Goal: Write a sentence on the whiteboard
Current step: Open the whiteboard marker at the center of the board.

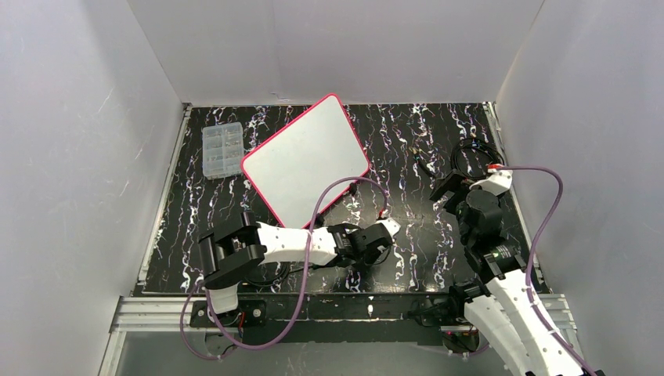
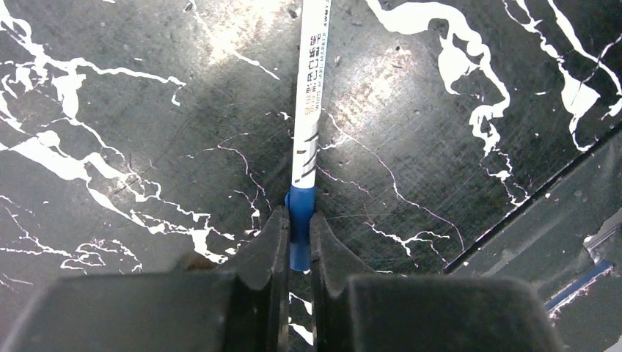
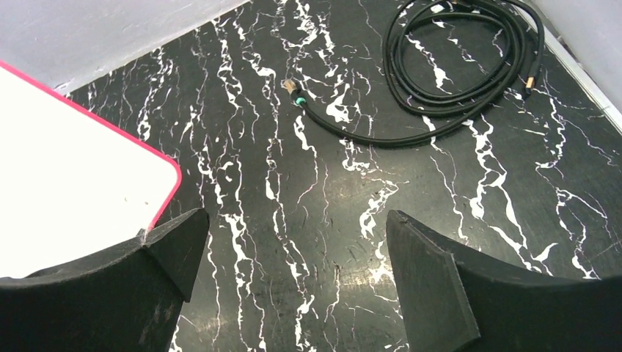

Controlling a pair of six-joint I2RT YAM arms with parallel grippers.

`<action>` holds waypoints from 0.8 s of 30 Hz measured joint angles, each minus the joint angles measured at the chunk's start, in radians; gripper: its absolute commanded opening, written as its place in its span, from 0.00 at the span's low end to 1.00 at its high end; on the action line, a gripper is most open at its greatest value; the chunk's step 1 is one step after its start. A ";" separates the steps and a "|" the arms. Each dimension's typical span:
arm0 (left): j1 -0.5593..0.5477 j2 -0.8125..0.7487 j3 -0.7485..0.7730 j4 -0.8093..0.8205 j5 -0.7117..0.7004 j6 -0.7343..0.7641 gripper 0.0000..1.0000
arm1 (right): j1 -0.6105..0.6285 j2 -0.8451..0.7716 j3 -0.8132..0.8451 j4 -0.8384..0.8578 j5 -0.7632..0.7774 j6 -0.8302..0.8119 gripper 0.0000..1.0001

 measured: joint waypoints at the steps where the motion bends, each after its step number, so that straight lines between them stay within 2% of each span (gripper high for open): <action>1: 0.000 0.000 0.003 -0.006 -0.005 -0.003 0.00 | 0.000 -0.002 0.000 0.000 -0.013 -0.009 0.99; 6: 0.000 -0.010 -0.005 -0.008 -0.033 -0.021 0.00 | 0.000 0.002 0.011 -0.002 -0.159 -0.071 0.99; 9: 0.000 -0.066 -0.078 0.028 -0.057 -0.019 0.00 | 0.000 0.046 0.054 -0.029 -0.290 -0.089 0.98; 11: 0.000 -0.163 -0.181 0.064 -0.072 -0.010 0.00 | 0.000 0.113 0.101 -0.058 -0.368 -0.096 0.94; 14: 0.000 -0.346 -0.298 0.117 -0.079 0.035 0.00 | 0.000 0.263 0.187 -0.117 -0.524 -0.108 0.94; 17: 0.000 -0.487 -0.319 0.156 -0.069 0.099 0.00 | -0.001 0.377 0.209 -0.145 -0.708 -0.119 0.95; 20: 0.000 -0.603 -0.322 0.198 -0.032 0.169 0.00 | -0.001 0.421 0.209 -0.157 -0.917 -0.117 0.95; 24: 0.003 -0.680 -0.323 0.188 0.040 0.230 0.00 | -0.001 0.450 0.210 -0.137 -1.180 -0.101 0.89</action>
